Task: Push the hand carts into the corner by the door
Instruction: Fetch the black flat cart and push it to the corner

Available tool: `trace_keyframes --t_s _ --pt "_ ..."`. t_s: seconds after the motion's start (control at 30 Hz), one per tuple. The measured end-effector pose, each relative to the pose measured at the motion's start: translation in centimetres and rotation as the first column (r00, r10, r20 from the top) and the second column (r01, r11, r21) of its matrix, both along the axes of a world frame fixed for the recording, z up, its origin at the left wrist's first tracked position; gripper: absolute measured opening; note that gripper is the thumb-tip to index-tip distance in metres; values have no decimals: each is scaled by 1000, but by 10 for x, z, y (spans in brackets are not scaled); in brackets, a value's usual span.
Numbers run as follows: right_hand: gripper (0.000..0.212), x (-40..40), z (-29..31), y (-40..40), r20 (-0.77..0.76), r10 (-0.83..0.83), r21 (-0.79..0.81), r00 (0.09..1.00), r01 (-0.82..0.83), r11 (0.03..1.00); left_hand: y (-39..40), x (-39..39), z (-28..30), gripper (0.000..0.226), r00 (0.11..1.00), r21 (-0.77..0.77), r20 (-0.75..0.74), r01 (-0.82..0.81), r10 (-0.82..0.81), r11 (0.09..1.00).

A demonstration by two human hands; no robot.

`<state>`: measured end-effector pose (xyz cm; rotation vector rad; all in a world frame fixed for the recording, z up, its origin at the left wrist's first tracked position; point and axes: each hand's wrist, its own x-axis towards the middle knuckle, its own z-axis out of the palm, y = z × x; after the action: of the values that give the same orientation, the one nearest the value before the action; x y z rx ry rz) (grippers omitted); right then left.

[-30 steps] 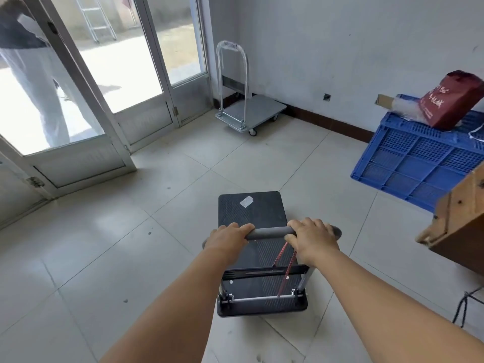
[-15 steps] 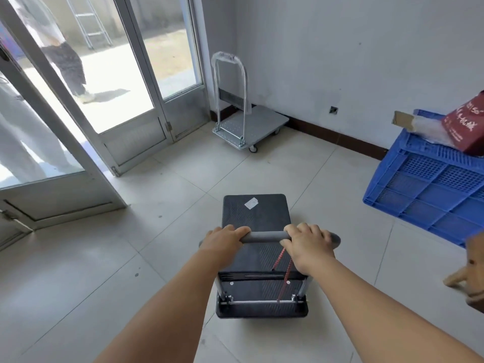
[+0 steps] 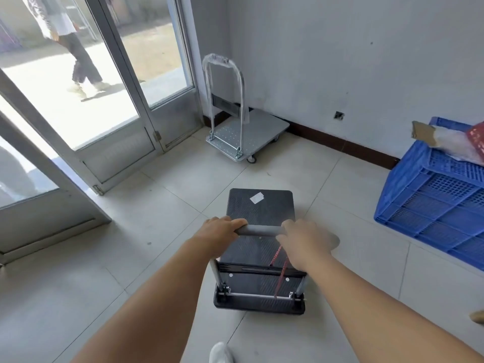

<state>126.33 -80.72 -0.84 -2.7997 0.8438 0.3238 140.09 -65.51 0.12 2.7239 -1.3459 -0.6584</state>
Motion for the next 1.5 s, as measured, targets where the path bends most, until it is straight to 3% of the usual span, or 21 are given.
trace_keyframes --t_s 0.5,1.0,1.5 --pt "31 172 -2 -96 -13 -199 -23 980 199 980 -129 201 -6 34 979 5 39 201 -201 980" --pt "34 343 -1 -234 19 -229 11 973 229 973 -279 384 -7 32 965 -26 37 260 -259 965" --pt "30 436 1 -347 9 -351 21 936 351 936 -415 483 -11 34 941 -30 66 335 -333 942"
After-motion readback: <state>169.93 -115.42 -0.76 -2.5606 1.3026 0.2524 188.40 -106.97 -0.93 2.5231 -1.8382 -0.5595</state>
